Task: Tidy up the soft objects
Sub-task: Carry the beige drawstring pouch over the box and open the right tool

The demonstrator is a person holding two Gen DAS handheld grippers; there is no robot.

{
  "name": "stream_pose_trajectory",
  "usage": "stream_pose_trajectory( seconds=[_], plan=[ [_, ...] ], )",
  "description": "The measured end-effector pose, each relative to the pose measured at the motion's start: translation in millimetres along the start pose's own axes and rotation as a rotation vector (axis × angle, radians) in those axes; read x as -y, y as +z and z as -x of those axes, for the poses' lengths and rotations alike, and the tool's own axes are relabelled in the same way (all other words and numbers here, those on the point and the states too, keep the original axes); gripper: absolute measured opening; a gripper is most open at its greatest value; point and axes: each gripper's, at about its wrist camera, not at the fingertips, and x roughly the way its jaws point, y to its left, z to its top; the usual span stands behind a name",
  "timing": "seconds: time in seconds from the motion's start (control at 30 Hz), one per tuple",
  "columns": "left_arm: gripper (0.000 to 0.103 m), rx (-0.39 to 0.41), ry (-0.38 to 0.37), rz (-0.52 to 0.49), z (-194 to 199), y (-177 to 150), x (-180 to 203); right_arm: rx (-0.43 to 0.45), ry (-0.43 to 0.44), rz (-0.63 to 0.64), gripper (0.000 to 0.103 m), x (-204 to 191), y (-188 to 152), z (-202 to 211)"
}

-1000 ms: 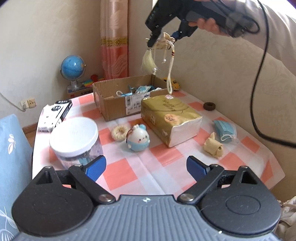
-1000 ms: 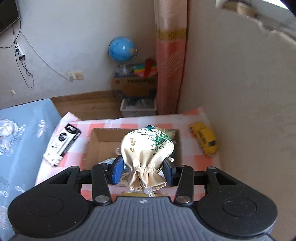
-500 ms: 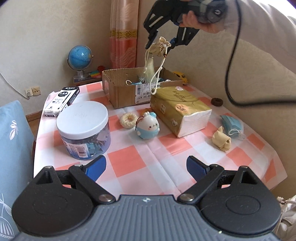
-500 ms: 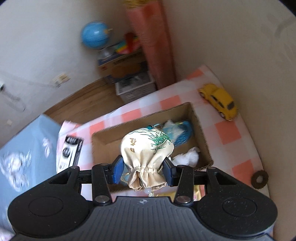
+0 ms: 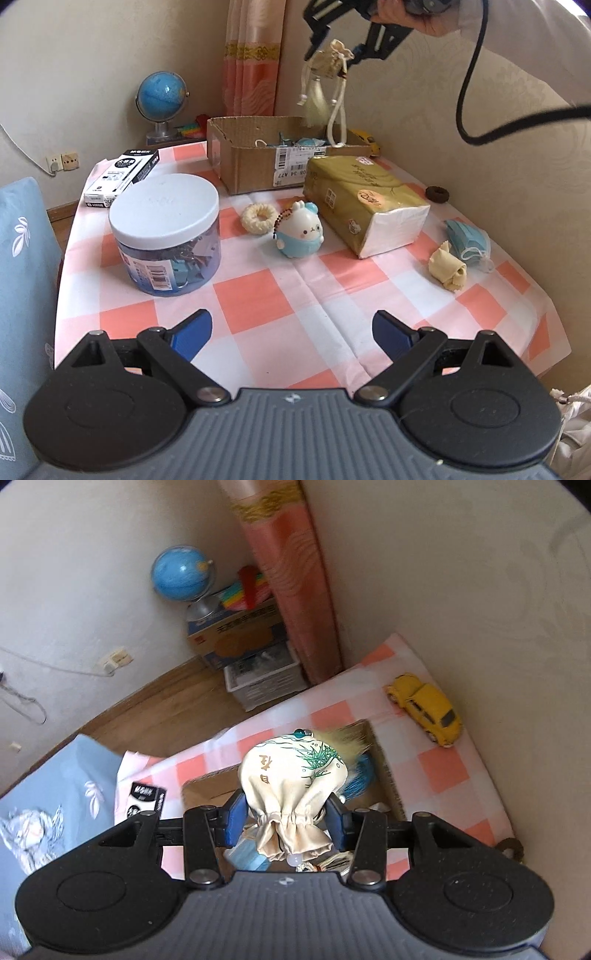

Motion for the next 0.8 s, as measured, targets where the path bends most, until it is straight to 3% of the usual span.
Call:
stream_pose_trajectory(
  seconds=[0.2,0.4,0.53,0.8],
  plan=[
    [0.094,-0.005,-0.003,0.005,0.5,-0.8,0.1,0.011,0.053,0.123,0.050,-33.1,-7.6,1.2],
    [0.094,-0.022,0.007,0.037,-3.4,-2.7,-3.8,0.109,0.124,0.280,0.050,-53.4,-11.8,4.9],
    [0.094,-0.048,0.010,0.050,-12.0,-2.7,-4.6,0.195,0.177,0.371,0.050,-50.3,-21.9,0.5],
    [0.094,-0.057,-0.001,0.038,-21.1,4.4,3.9,0.204,0.285,0.476,0.050,-19.9,-57.3,-31.4]
  ],
)
